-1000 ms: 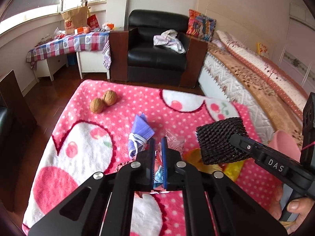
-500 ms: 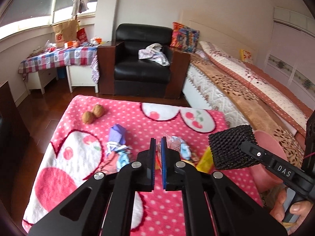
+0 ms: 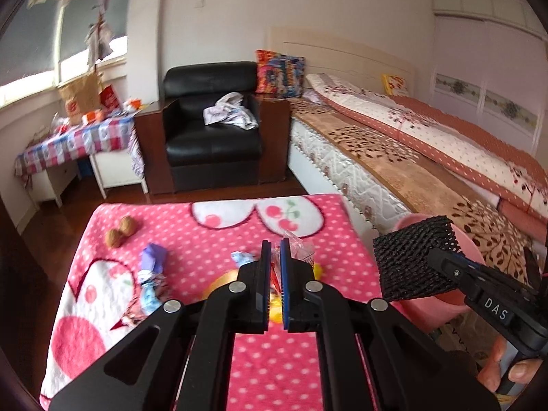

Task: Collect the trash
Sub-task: 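Carry both items over the pink bucket and open both tools to drop them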

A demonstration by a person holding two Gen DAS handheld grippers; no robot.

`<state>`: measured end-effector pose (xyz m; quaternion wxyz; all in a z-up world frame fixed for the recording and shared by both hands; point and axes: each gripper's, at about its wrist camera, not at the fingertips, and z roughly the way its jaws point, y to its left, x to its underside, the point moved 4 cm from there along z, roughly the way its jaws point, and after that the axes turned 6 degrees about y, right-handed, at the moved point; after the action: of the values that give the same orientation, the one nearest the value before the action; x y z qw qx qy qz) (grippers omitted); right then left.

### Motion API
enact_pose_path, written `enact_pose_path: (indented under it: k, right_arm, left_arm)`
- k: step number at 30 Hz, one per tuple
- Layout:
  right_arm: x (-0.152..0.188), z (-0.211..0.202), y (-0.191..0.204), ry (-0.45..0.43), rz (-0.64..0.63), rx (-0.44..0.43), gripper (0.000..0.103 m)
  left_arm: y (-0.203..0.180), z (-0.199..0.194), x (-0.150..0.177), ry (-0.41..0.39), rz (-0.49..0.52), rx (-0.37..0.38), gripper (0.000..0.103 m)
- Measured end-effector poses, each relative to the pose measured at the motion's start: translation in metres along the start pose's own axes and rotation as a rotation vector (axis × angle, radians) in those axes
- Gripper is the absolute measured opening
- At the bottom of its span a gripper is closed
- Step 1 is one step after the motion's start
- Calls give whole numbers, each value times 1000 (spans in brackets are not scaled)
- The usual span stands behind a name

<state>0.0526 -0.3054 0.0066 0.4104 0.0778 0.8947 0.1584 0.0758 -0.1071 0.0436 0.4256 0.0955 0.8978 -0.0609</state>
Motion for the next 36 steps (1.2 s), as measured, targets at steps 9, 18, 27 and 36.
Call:
enact_pose_path:
  k: [9, 18, 27, 36]
  right_arm:
    - [-3, -33, -57, -58, 67, 112, 13]
    - [-3, -49, -110, -76, 120, 211, 13]
    - [-1, -40, -142, -50, 146, 263, 13]
    - [3, -21, -160, -6, 151, 299, 15]
  left_arm:
    - [-83, 5, -11, -58, 134, 84, 4]
    - [-151, 23, -9, -66, 210, 182, 4]
    - [-183, 52, -2, -24, 226, 255, 4]
    - [-185, 79, 9, 53, 202, 304, 4]
